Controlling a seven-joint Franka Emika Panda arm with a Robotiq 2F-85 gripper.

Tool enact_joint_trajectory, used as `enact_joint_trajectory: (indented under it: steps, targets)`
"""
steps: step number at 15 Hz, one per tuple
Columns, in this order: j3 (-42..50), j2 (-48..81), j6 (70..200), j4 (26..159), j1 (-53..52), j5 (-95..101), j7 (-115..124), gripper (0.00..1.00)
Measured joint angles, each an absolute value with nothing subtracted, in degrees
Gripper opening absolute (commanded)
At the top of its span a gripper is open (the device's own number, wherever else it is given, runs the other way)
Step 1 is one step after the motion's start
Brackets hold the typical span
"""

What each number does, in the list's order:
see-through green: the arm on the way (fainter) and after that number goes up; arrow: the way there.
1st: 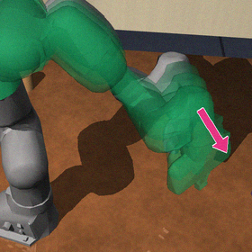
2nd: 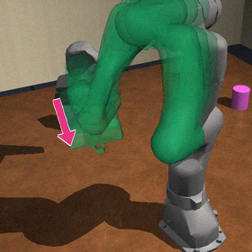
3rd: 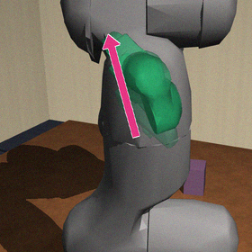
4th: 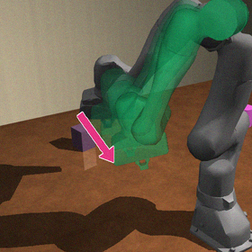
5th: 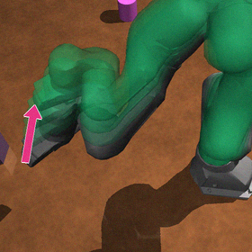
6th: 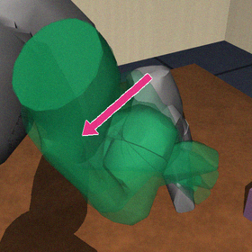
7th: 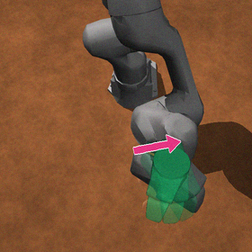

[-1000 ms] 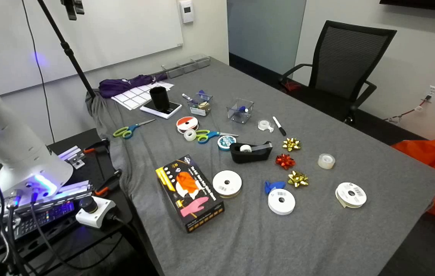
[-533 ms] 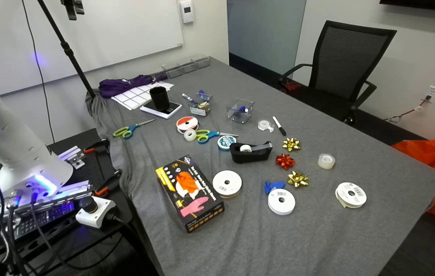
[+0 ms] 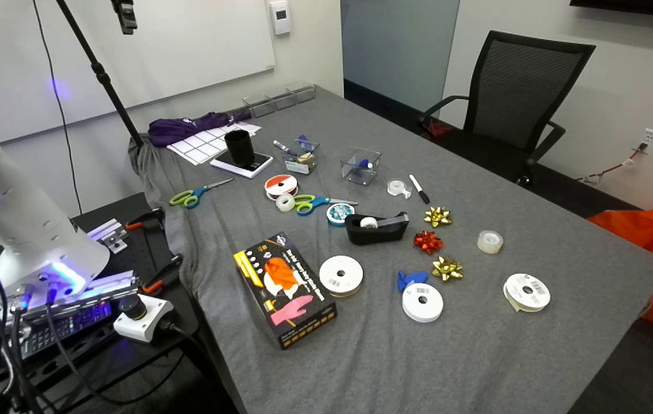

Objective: Put the clear masking tape into the clear case on the left

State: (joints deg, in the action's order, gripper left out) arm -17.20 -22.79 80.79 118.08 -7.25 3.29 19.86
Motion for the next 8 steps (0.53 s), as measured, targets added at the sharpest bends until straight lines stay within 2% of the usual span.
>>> enact_joint_trajectory:
  steps: [8]
  targets:
    - [-13.48,-13.59,97.36,121.42,-3.98,7.32,33.14,1.0]
